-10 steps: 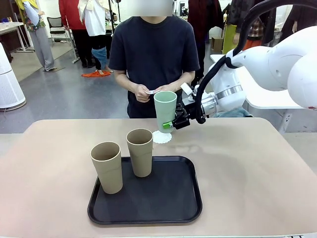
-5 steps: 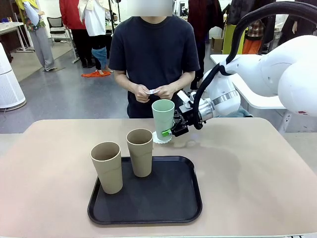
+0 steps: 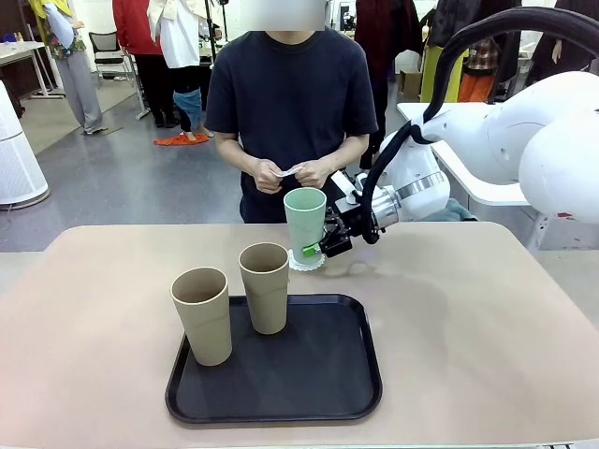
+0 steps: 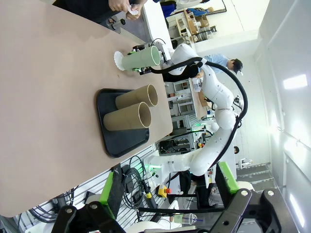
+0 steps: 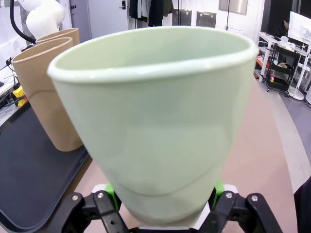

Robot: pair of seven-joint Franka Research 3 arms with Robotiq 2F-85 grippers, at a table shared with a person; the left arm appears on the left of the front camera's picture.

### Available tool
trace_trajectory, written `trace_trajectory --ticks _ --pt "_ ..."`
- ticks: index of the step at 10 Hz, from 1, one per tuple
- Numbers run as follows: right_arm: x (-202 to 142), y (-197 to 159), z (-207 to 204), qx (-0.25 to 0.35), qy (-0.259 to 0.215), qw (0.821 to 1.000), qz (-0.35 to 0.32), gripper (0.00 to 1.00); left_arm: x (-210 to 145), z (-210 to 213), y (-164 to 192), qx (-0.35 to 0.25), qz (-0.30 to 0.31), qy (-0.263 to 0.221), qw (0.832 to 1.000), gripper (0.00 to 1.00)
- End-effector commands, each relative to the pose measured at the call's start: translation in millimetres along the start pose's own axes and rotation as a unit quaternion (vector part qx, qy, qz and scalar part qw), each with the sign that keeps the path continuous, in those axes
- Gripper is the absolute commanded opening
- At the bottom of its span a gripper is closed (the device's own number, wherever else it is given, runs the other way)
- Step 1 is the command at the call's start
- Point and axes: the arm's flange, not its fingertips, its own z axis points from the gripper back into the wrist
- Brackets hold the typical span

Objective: Place coasters on the table and set cups on them.
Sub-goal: Pick up one Reusable plastic cup and place it on a coaster set by the human.

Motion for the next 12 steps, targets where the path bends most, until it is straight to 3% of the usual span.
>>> trace_trajectory --ticks 1,5,12 --pt "-1 -16 -5 -0.014 -0.022 1.0 -0.009 0.81 -1 0 -2 -0.006 -0.002 -0.002 1.0 1.0" --pt "-8 -29 0 -0.038 -0.048 0.998 -0.023 0.81 -1 0 -2 -0.006 -0.002 -0.002 1.0 1.0" --pt "-14 -21 -3 -0.035 -0.032 0.998 -0.048 0.81 -1 0 -2 -0.006 -0.002 -0.002 1.0 1.0"
